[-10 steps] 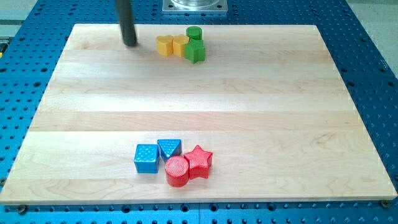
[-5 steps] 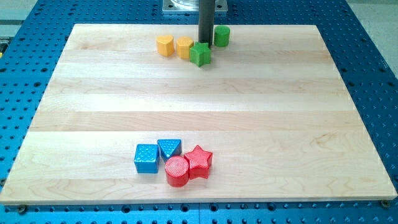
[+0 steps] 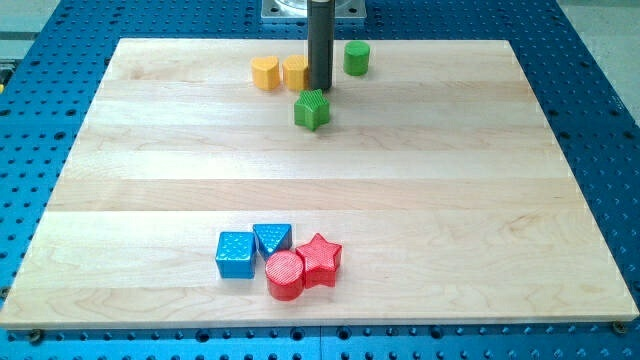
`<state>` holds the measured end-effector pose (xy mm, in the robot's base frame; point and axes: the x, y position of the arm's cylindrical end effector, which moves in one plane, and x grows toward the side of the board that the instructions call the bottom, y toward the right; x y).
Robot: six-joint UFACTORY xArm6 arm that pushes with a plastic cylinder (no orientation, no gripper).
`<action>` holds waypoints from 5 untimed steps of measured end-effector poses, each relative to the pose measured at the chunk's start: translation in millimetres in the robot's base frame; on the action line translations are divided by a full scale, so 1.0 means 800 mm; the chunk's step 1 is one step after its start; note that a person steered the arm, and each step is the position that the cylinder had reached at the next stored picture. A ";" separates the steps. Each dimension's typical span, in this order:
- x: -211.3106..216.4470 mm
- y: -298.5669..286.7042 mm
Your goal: Separate the green blocks from the yellow blocks
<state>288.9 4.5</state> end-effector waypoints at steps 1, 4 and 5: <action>-0.034 -0.029; -0.095 0.088; -0.026 0.092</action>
<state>268.5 78.4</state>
